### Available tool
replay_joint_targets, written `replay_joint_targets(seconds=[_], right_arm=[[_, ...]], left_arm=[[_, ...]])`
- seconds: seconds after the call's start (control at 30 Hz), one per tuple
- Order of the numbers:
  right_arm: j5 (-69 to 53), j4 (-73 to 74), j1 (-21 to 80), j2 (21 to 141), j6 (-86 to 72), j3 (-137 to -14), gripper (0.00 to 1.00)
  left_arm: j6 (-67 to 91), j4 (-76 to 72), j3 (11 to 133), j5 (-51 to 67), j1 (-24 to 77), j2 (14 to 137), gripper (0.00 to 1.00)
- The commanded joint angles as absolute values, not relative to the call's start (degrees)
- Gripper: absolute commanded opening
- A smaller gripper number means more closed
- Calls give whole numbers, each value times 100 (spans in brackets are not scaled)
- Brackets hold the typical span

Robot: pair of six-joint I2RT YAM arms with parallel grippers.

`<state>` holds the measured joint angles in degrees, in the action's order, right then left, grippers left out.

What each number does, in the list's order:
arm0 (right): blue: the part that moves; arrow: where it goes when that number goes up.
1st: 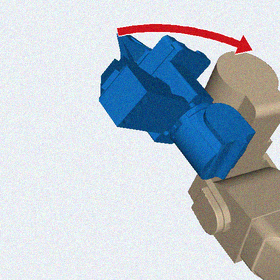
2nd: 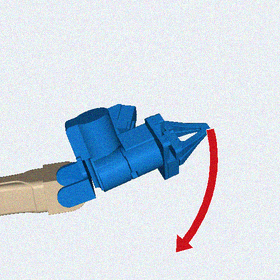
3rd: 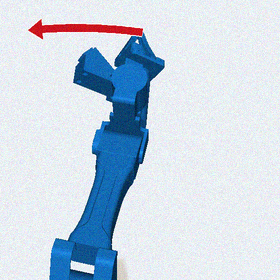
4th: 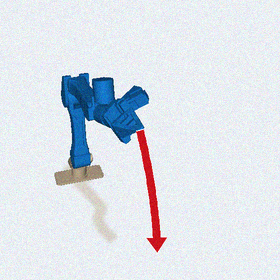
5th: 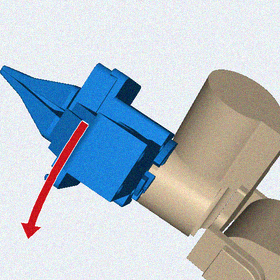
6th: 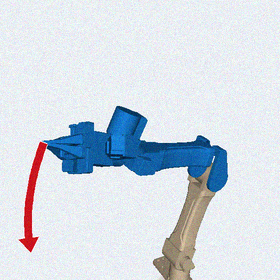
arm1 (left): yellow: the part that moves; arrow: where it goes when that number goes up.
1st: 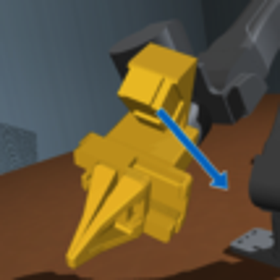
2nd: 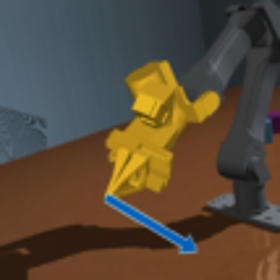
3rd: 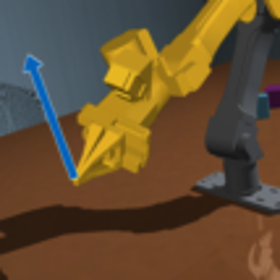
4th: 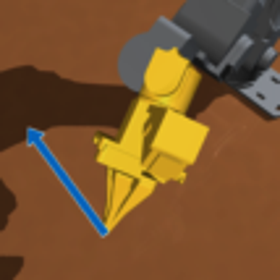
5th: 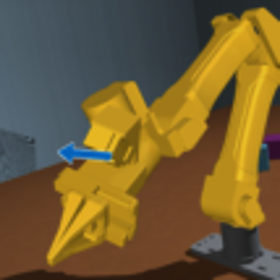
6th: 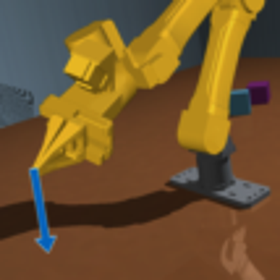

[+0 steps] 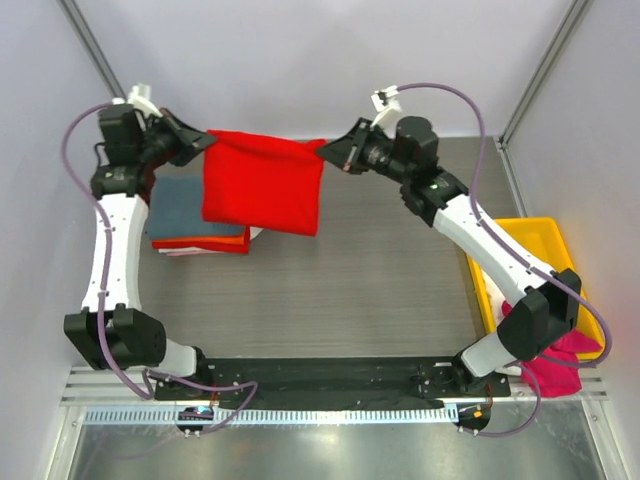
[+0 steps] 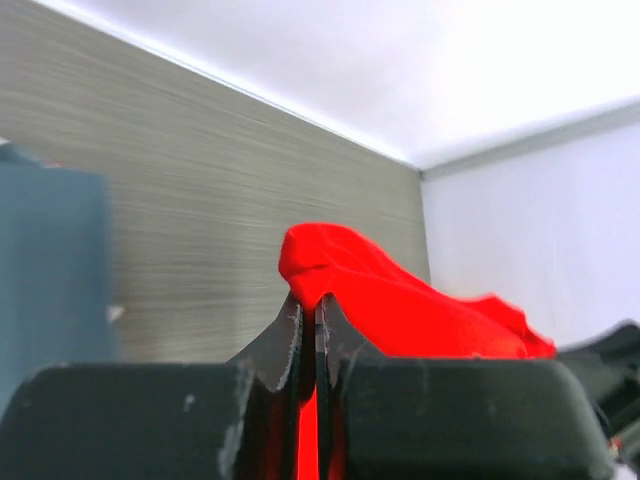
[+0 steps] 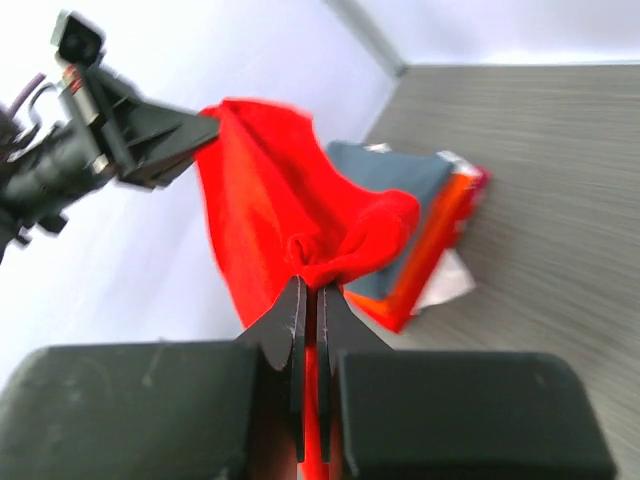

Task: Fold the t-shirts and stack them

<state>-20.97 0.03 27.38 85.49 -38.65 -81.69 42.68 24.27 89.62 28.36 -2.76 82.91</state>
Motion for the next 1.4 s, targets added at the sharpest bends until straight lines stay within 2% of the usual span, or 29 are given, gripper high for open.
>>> replay_joint_targets(seconds=[0.0,0.23,0.33,0.63,1.03,1.37], right_arm=[[-1706,211,3286,8788,-3744,-8718,1],[-1152,97,4358,9877,-4016,-9674,1],[-1099,114,4657,10519,-4148,-10306,1],[-932,263,5036,11978,-4368,-11706,1],[-545,474,4852,12050,-4184,-11935,1],[-694,633,4711,12287,-4201,-12217,1]], left_arm=[[3930,3444,9403,3024,-1018,8007,0],[3701,4191,9641,3472,-2827,8217,0],[3499,4498,9905,3358,-3154,8446,0],[3331,4369,9818,3138,-3463,8727,0],[3357,4315,9782,3507,-3472,9088,0],[3419,4307,9747,3463,-3472,9184,0]])
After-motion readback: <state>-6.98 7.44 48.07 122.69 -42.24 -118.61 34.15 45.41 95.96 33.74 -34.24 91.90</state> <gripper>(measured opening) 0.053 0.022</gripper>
